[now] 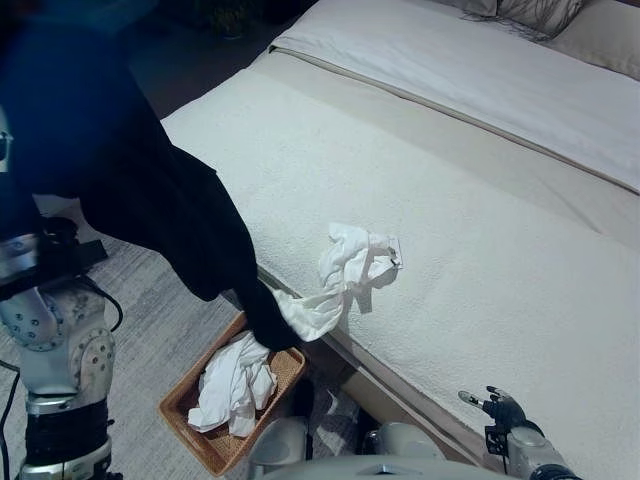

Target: Pick up clothes into the bucket

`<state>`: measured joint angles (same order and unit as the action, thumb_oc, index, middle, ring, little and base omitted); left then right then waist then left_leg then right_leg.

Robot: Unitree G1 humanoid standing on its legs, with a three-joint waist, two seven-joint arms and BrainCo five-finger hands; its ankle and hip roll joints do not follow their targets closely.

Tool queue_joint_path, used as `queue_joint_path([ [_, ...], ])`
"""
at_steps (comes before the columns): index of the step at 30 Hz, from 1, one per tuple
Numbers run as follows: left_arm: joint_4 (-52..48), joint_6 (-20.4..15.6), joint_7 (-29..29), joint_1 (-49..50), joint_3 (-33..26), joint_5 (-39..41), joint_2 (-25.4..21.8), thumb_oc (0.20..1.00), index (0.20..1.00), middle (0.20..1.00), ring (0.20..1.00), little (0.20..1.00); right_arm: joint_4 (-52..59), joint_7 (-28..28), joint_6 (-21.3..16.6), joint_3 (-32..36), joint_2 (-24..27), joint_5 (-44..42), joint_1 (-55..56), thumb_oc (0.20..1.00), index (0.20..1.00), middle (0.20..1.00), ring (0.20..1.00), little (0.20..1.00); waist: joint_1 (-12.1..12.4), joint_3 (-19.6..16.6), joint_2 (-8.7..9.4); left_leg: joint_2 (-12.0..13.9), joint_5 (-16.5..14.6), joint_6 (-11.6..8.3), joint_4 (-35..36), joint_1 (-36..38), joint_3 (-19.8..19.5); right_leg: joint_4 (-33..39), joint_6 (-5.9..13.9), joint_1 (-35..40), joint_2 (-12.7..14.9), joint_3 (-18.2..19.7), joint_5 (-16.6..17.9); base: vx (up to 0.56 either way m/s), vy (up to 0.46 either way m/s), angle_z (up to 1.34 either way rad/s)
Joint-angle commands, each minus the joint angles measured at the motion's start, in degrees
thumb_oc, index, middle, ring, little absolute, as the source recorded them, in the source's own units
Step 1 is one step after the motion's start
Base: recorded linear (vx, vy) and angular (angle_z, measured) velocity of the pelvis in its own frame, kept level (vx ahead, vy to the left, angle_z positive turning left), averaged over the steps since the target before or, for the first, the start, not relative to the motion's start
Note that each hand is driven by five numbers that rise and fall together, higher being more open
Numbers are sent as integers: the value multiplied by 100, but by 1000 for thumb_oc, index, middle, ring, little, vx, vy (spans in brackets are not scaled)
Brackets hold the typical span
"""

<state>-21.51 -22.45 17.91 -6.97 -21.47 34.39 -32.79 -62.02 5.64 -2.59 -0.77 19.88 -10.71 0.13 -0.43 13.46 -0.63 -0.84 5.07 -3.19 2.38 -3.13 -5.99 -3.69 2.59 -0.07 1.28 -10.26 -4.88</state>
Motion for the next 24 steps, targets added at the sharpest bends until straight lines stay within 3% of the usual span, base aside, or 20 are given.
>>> queue_joint_path([
  [1,-472,-551,242,-288,-447,-369,-424,200,200,200,200,200,-11,92,-168,-225,-73,1,-34,1000,1000,1000,1000,1000,6,-319,225,115,-821,-142,-603,80,92,103,495,0,621,24,195,0,0,0],
  [13,-320,-570,285,-64,-680,-343,-628,200,200,200,200,200,-132,114,-146,-241,-97,58,18,1000,1000,1000,1000,1000,29,-370,203,121,-817,-147,-563,142,75,176,490,101,611,8,186,0,0,1],
  [24,115,-241,211,950,-806,-608,280,200,200,200,200,200,-9,188,-163,-74,-100,61,26,1000,1000,1000,1000,1000,99,-277,242,130,-827,-133,-603,106,58,179,466,76,611,-10,197,0,0,0],
])
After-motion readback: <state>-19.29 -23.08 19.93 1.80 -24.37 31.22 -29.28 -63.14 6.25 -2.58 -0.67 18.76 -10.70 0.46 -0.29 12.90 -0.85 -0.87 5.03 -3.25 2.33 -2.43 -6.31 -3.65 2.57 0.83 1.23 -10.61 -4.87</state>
